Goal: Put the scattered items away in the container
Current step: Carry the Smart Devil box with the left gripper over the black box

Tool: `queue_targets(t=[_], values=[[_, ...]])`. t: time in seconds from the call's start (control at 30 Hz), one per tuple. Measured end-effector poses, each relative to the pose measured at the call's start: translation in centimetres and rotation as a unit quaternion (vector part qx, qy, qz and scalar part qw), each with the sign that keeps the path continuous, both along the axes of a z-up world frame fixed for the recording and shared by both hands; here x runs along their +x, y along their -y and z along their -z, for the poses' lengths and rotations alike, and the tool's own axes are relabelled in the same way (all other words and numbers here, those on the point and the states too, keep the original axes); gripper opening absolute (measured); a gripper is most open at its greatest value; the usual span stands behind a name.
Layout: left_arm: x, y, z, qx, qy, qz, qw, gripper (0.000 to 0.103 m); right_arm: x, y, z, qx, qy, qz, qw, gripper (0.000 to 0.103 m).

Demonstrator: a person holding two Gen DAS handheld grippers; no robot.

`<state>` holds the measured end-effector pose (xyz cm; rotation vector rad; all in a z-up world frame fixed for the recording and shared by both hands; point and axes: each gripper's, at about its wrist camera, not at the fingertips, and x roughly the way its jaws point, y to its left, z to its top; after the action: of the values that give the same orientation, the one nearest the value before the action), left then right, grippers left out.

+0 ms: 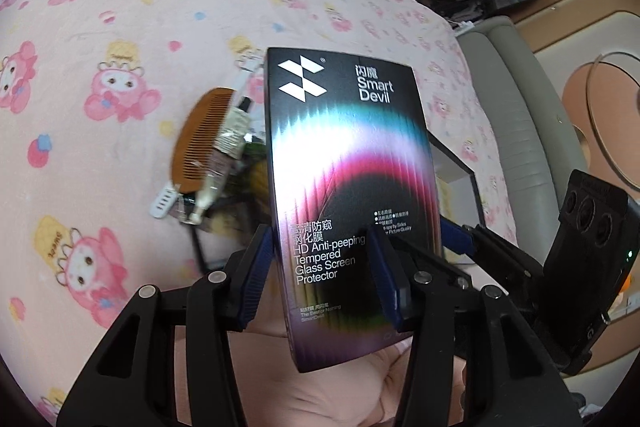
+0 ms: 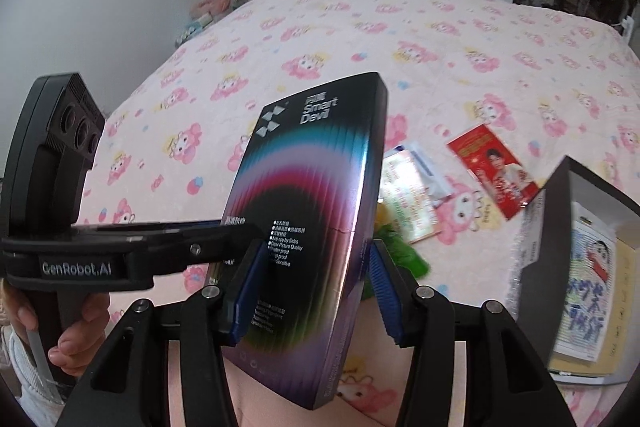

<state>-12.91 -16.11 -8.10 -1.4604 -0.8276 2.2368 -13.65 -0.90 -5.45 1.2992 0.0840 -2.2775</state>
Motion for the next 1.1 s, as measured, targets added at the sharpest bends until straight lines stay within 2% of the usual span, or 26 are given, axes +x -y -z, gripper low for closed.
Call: queue_targets(t=[0.27,0.63,0.87,1.1], values=[[1.2,-4.0,-1.5,0.012,-0.012,0.015,0.9997,0.048,2.0,-4.5,-1.9,-0.010,-0.019,0.021,1.000,0.046],[1.1,-12.4,-4.8,0.005,-0.040,0.075,0.9963,0.048,3.7,-12.8,-4.5,-0.022,-0.039,0.076,0.996,0.046],[0.4,-17.7,-5.3,0.012,-0.044,0.108,0.9931,0.048,4.3,-17.8,-5.2,-0.020,-0.047,0.112,0.992,0.046],[-0.7,-22.8,-6.1,-0.001,-0.051,0.144,0.9883,0.048,4.2,-22.4,-5.3,-0.025,-0.052,0.145,0.988,0.046]])
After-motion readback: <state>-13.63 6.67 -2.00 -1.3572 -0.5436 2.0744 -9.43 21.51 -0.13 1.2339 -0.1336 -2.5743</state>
